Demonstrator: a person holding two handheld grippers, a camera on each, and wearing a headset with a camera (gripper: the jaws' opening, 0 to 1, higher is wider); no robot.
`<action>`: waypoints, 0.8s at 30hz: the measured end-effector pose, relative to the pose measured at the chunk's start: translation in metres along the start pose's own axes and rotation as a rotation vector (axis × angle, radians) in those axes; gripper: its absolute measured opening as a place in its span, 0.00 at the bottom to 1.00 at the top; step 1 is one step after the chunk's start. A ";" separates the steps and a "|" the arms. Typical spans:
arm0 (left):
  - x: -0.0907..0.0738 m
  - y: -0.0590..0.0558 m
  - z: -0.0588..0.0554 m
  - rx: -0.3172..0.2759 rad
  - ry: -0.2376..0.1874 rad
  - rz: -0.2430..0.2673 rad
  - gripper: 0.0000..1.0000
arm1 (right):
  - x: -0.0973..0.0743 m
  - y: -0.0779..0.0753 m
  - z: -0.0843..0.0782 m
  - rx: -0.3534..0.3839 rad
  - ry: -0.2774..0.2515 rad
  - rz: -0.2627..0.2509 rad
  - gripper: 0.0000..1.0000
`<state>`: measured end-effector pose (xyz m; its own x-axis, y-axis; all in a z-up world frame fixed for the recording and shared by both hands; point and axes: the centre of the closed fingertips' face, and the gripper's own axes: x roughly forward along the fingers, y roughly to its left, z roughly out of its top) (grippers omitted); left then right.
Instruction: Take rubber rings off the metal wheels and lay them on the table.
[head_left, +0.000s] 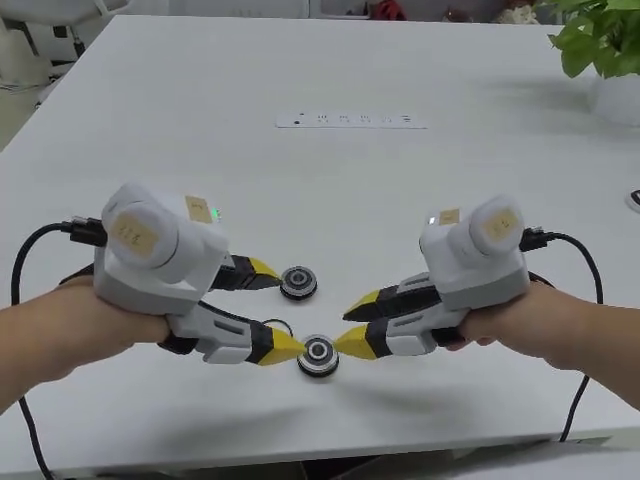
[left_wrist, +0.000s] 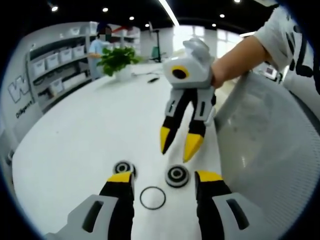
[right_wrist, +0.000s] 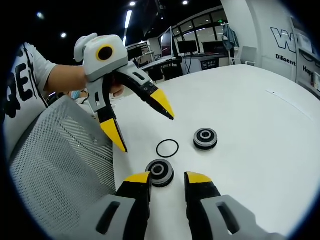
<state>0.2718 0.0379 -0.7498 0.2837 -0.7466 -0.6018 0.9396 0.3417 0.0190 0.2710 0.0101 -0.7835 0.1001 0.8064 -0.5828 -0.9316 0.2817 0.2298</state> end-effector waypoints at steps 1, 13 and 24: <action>0.001 -0.001 0.000 0.001 0.002 -0.004 0.49 | 0.001 0.001 -0.001 -0.003 0.004 0.005 0.23; 0.014 -0.006 -0.006 0.010 0.023 -0.039 0.46 | 0.007 0.003 -0.011 -0.035 0.037 0.018 0.24; 0.024 -0.010 -0.012 0.015 0.038 -0.068 0.38 | 0.013 0.005 -0.020 -0.062 0.059 0.031 0.22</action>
<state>0.2669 0.0229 -0.7740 0.2118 -0.7458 -0.6316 0.9594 0.2818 -0.0110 0.2606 0.0115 -0.8051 0.0521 0.7819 -0.6212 -0.9540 0.2229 0.2004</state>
